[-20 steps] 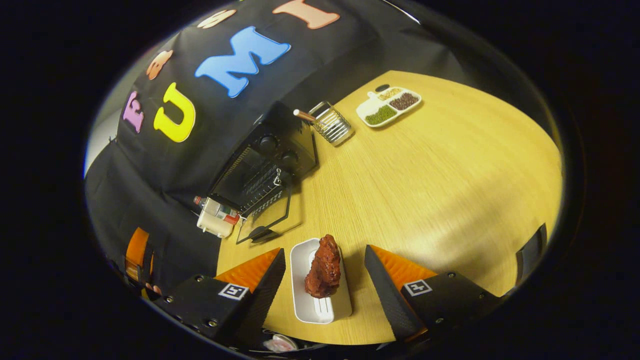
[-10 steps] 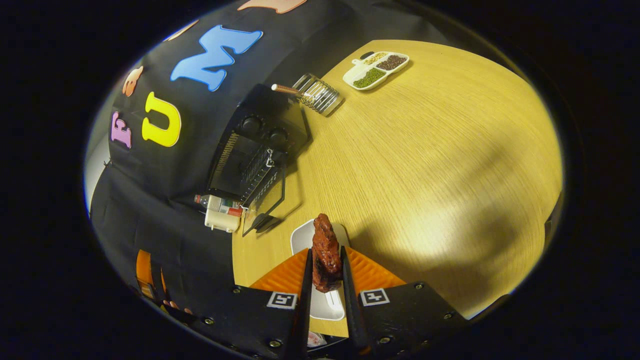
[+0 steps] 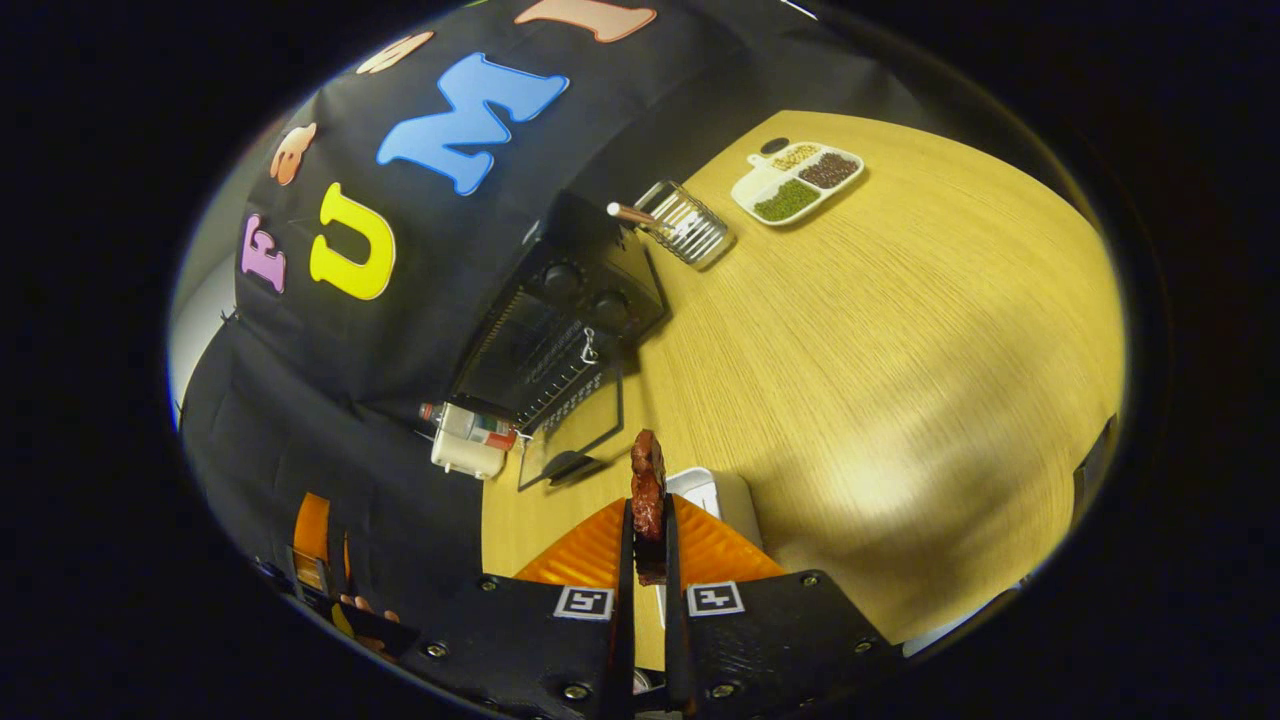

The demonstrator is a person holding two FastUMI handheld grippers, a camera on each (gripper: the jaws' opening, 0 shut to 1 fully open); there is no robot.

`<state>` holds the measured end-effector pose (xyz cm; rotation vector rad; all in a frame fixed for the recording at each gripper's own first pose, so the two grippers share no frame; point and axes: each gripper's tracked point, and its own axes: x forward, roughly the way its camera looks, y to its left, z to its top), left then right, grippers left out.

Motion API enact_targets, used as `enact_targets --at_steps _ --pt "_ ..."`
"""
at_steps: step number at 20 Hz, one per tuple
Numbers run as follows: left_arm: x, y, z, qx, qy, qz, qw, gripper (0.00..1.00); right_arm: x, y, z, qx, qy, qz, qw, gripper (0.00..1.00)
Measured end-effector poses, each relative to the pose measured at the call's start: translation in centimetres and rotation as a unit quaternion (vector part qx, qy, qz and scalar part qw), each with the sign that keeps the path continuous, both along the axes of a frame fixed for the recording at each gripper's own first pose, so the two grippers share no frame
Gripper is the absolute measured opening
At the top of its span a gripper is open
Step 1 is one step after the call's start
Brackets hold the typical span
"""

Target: Open the electric oven with the left hand, put the food in, and close the electric oven.

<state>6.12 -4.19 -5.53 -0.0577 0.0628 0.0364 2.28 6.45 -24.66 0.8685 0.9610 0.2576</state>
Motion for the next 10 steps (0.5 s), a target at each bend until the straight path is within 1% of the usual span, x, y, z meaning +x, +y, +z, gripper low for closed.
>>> enact_targets --at_steps 2,4,6,9,10 --pt "0.6 0.4 0.2 -0.001 -0.003 -0.004 1.000 1.00 1.3 0.8 1.6 0.010 -0.014 -0.010 1.000 0.12" --pt "1.1 1.1 -0.1 -0.004 -0.001 -0.005 1.000 1.00 2.8 2.3 3.2 0.025 -0.029 -0.009 0.999 0.12" --pt "1.5 1.6 -0.5 -0.012 0.002 -0.008 1.000 1.00 4.2 3.7 4.1 0.029 -0.043 -0.008 0.999 0.12" --pt "2.0 3.1 -0.7 -0.008 0.003 -0.010 1.000 1.00 6.4 6.0 5.1 0.043 -0.055 -0.016 0.997 0.13" --pt "1.9 3.6 -1.0 -0.006 0.004 -0.009 1.000 0.92 6.8 6.8 5.1 0.046 -0.054 -0.016 0.997 0.13"
